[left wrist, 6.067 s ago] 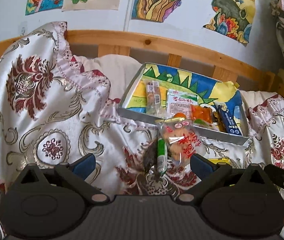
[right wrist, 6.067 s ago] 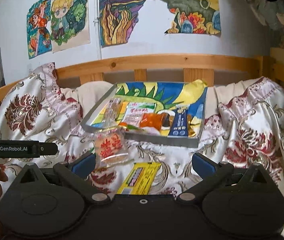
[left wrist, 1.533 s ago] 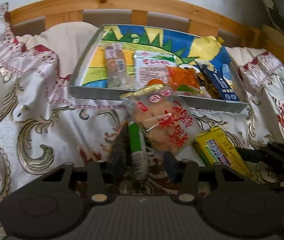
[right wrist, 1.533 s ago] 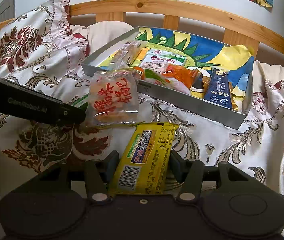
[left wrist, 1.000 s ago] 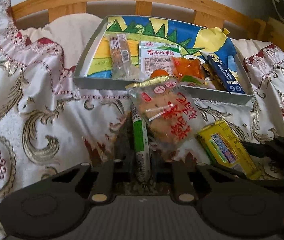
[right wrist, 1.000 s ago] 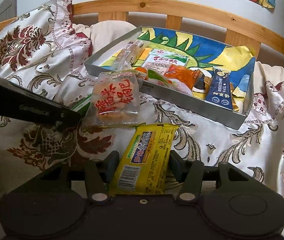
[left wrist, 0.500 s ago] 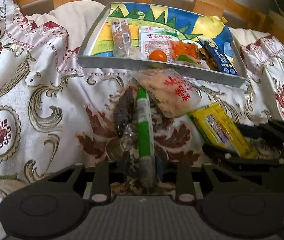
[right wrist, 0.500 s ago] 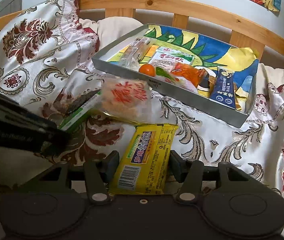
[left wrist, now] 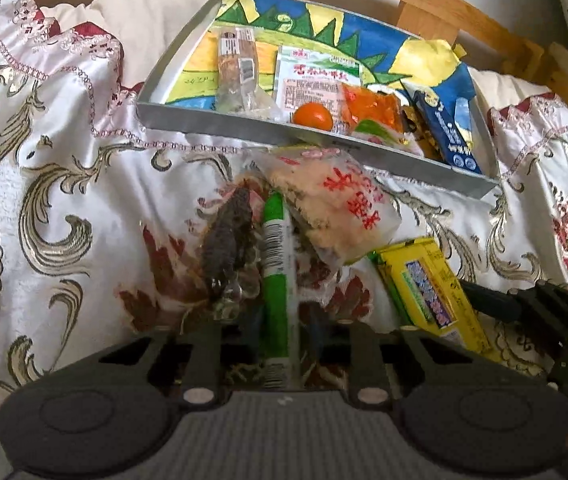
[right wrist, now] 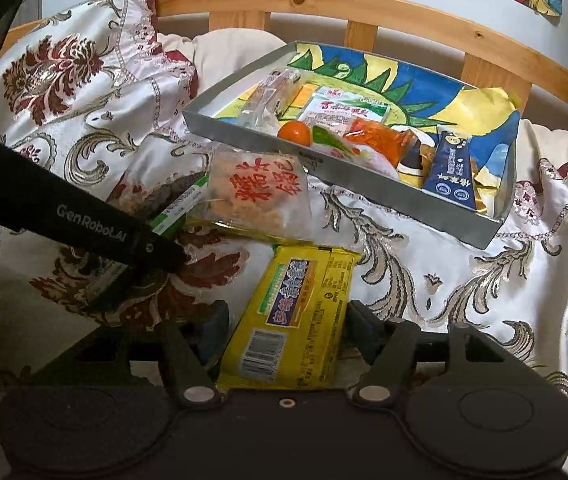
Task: Organize snacks
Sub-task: 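Lift the wafer bar with the right tool while the left tool lifts the green stick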
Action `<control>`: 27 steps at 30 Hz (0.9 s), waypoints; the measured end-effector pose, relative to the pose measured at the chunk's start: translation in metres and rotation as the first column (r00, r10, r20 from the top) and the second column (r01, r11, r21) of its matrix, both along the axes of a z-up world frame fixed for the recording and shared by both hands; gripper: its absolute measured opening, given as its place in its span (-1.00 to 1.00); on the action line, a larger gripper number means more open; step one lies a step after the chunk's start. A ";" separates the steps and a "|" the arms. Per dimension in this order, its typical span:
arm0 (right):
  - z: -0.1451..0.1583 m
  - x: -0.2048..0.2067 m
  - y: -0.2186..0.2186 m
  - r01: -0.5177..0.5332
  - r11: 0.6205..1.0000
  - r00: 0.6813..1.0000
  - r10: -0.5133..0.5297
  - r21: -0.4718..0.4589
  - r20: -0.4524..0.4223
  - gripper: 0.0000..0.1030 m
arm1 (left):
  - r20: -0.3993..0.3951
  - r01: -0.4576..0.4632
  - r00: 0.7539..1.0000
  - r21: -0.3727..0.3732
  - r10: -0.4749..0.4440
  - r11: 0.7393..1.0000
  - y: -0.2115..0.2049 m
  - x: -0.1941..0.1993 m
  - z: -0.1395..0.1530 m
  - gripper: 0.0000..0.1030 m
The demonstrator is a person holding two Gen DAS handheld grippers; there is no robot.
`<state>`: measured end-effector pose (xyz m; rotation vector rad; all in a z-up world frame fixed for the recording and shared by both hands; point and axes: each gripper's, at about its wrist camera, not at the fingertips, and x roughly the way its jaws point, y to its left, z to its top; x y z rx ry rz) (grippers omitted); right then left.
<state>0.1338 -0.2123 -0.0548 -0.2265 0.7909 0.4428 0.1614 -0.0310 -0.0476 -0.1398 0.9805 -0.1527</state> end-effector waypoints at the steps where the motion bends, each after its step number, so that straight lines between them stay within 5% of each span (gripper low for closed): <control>1: 0.000 0.000 0.000 0.000 1.000 1.000 0.000 -0.002 0.000 0.31 | -0.002 0.000 1.000 -0.001 0.000 1.000 0.000 0.000 0.000 -0.63; 19: 0.005 -0.009 0.002 -0.013 0.999 0.999 0.014 -0.034 0.030 0.06 | 0.009 -0.055 0.998 -0.063 0.056 0.997 0.001 -0.035 0.006 -0.64; 27: 0.012 -0.019 0.003 -0.033 0.994 0.995 0.042 -0.100 0.090 0.05 | -0.046 -0.018 0.999 -0.198 0.009 0.980 0.008 -0.048 0.008 -0.64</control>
